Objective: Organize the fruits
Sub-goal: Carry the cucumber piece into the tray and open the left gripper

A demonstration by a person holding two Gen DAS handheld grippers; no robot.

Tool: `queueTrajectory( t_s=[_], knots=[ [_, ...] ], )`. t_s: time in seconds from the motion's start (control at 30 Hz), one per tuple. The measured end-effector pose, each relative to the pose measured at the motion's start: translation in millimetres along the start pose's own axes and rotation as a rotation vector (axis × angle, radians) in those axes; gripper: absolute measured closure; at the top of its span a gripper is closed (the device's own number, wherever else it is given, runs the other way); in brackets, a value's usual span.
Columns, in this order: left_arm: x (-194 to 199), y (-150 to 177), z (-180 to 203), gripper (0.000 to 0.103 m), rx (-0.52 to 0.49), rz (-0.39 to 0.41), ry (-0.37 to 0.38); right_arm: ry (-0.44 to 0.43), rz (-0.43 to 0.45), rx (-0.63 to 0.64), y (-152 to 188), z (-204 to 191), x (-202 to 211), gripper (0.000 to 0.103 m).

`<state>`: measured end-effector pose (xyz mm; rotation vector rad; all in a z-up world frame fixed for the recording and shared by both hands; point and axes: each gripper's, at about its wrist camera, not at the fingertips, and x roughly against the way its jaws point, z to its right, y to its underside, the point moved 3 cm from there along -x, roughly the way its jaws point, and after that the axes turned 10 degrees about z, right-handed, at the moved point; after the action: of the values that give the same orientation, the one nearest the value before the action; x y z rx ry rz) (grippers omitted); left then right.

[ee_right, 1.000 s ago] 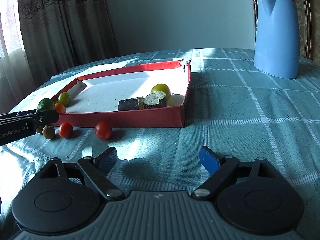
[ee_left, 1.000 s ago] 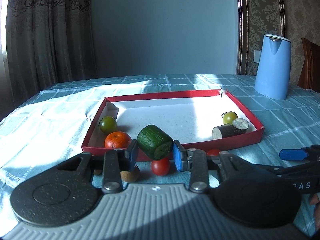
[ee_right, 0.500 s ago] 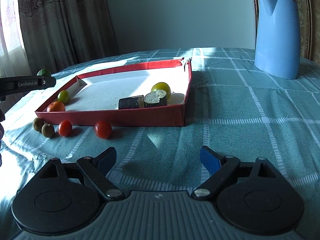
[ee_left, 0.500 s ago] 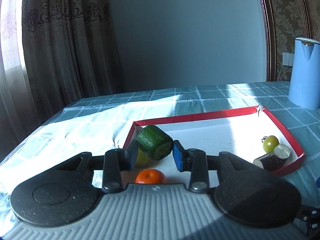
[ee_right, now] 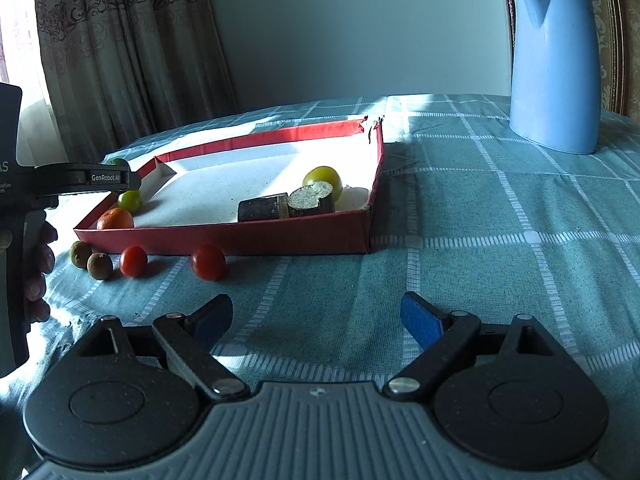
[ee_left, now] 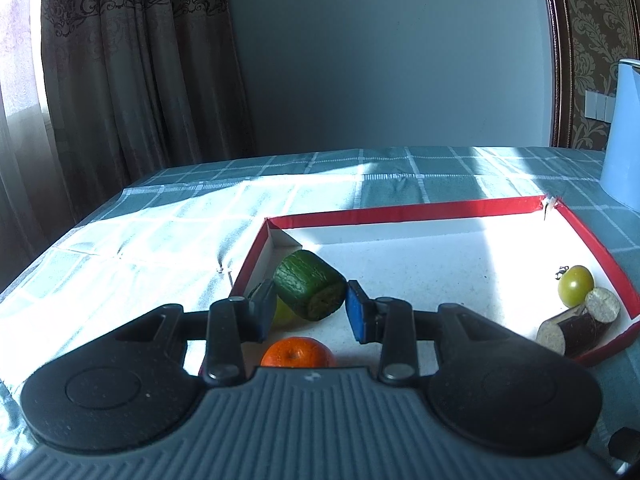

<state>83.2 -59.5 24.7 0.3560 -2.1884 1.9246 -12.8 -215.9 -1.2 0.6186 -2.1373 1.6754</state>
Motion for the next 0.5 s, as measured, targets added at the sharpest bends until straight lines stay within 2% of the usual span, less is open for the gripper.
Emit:
queueTrajectory(
  t_s=[0.2, 0.27, 0.5],
  knots=[
    [-1.1, 1.1, -0.7, 0.065, 0.006, -0.011, 0.002, 0.000, 0.000, 0.001, -0.1, -0.2, -0.2, 0.011],
    [1.6, 0.4, -2.4, 0.053, 0.010, -0.001, -0.004, 0.000, -0.001, 0.001, -0.1, -0.2, -0.2, 0.011],
    [14.4, 2.8, -8.4, 0.049, 0.012, 0.010, 0.006, -0.001, 0.000, -0.002, 0.3, -0.8, -0.5, 0.011]
  ],
)
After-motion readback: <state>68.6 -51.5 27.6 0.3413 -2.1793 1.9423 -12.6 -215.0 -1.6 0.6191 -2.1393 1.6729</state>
